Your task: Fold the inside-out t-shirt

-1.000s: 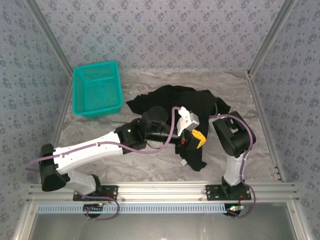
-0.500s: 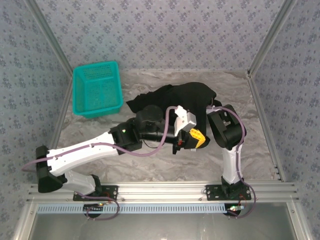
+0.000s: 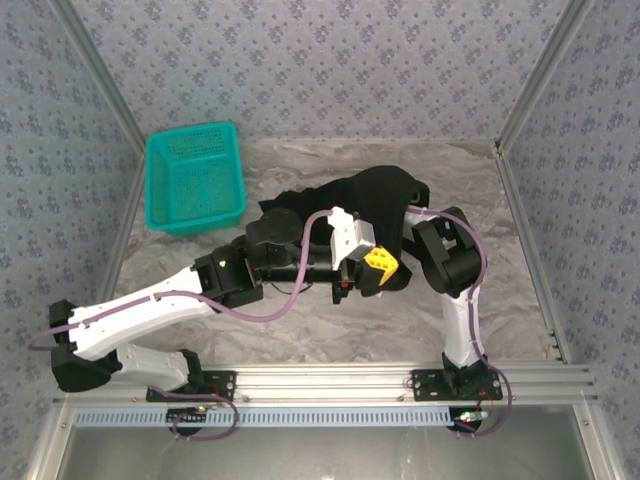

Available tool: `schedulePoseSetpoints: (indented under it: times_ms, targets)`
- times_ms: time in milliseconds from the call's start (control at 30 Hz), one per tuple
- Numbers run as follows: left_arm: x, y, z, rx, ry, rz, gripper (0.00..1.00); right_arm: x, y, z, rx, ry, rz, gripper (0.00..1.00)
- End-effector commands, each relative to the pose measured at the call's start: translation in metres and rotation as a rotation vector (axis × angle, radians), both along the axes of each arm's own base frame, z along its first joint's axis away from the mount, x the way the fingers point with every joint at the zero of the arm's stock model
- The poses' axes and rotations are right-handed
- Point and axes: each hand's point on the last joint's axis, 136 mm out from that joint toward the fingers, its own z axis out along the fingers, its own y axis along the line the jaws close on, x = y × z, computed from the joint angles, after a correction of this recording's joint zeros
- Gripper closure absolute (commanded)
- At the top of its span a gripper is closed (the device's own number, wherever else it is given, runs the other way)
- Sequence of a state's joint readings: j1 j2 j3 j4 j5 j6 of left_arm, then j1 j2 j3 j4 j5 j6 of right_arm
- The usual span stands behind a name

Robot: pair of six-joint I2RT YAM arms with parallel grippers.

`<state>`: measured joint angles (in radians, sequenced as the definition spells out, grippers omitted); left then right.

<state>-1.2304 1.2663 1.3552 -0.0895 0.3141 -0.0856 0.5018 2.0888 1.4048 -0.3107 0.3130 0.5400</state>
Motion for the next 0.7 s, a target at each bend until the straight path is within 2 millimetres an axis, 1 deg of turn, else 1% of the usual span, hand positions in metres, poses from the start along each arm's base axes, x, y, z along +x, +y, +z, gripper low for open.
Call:
schedulePoseSetpoints:
  times_ms: [0, 33, 100, 233, 267, 333, 433, 500, 600, 667]
  targets:
    - [0.001, 0.000, 0.015, -0.041, -0.034, 0.000, 1.00, -0.024, -0.018, -0.011, -0.096, 0.129, 0.050, 0.30]
    - [0.002, 0.000, 0.015, -0.042, -0.030, 0.004, 1.00, -0.025, -0.018, -0.015, -0.107, 0.156, 0.063, 0.27]
    - [0.003, 0.000, 0.013, -0.041, -0.024, 0.005, 1.00, -0.026, -0.018, -0.024, -0.129, 0.198, 0.081, 0.26]
    - [0.011, 0.003, 0.014, -0.052, -0.009, 0.029, 1.00, -0.027, -0.004, -0.041, -0.090, 0.263, 0.135, 0.32]
    - [0.013, 0.004, 0.015, -0.055, -0.005, 0.038, 1.00, -0.026, -0.001, -0.043, -0.077, 0.265, 0.141, 0.36]
    - [0.022, 0.008, 0.016, -0.056, 0.002, 0.075, 1.00, -0.028, 0.003, -0.047, -0.057, 0.271, 0.149, 0.48]
    - [0.039, 0.015, 0.015, -0.056, 0.014, 0.136, 1.00, -0.026, 0.003, -0.045, -0.053, 0.262, 0.156, 0.68]
    - [0.054, 0.021, 0.011, -0.048, 0.021, 0.199, 1.00, -0.023, 0.004, -0.039, -0.048, 0.246, 0.175, 0.78]
    - [0.083, 0.035, 0.006, -0.044, 0.046, 0.316, 1.00, -0.018, 0.010, -0.022, -0.025, 0.203, 0.223, 0.93]
    - [0.107, 0.050, 0.004, -0.055, 0.078, 0.414, 1.00, -0.017, 0.015, -0.006, -0.005, 0.170, 0.261, 0.99]
